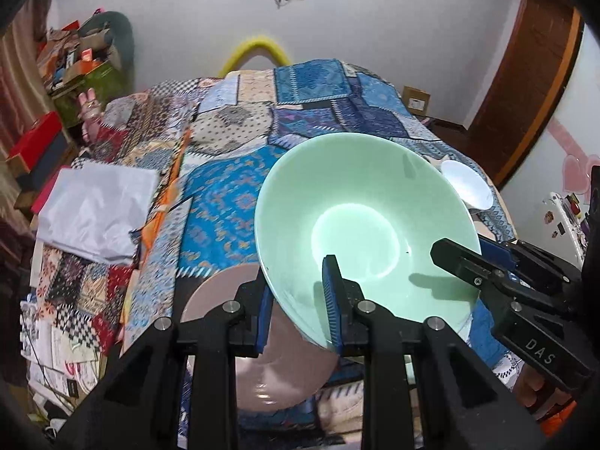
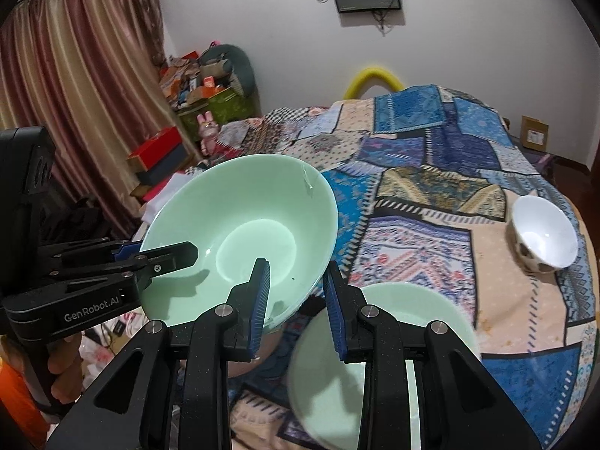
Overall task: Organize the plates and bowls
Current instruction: 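Carry the pale green bowl with both tools over the pink bowl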
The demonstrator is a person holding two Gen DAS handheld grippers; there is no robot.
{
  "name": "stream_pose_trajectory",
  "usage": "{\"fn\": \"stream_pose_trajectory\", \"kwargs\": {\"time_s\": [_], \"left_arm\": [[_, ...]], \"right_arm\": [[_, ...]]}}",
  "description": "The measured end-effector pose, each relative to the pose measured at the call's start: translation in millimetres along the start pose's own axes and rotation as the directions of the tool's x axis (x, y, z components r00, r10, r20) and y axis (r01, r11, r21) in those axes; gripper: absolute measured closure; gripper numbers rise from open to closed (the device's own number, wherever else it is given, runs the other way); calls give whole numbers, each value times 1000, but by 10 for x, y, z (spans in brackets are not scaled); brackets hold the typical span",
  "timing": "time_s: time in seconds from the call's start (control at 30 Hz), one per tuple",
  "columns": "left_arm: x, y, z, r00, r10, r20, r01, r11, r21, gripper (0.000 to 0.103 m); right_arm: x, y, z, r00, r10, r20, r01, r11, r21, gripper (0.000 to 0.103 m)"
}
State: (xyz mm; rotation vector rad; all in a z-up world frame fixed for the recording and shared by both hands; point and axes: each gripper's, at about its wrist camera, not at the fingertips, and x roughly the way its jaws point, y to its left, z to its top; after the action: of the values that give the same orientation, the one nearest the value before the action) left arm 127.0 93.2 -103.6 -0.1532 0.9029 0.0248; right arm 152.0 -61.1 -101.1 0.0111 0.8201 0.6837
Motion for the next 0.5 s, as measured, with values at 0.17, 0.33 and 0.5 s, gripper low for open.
{"fn": "stream_pose_trajectory", "kwargs": {"time_s": [0.17, 0.33, 0.5], "left_arm": [[-6, 218, -140, 1000, 16, -16, -17, 999, -29, 78], [55, 389, -272, 999, 23, -43, -25, 998, -50, 78], [167, 525, -391, 997, 17, -76, -22, 997, -73, 78]], "right_arm": [[135, 141, -61, 999, 24, -30, -25, 1000, -13, 76], [254, 241, -134, 998, 35, -62, -36, 999, -17, 76], [394, 285, -235, 993, 40, -108, -42, 999, -17, 76]]}}
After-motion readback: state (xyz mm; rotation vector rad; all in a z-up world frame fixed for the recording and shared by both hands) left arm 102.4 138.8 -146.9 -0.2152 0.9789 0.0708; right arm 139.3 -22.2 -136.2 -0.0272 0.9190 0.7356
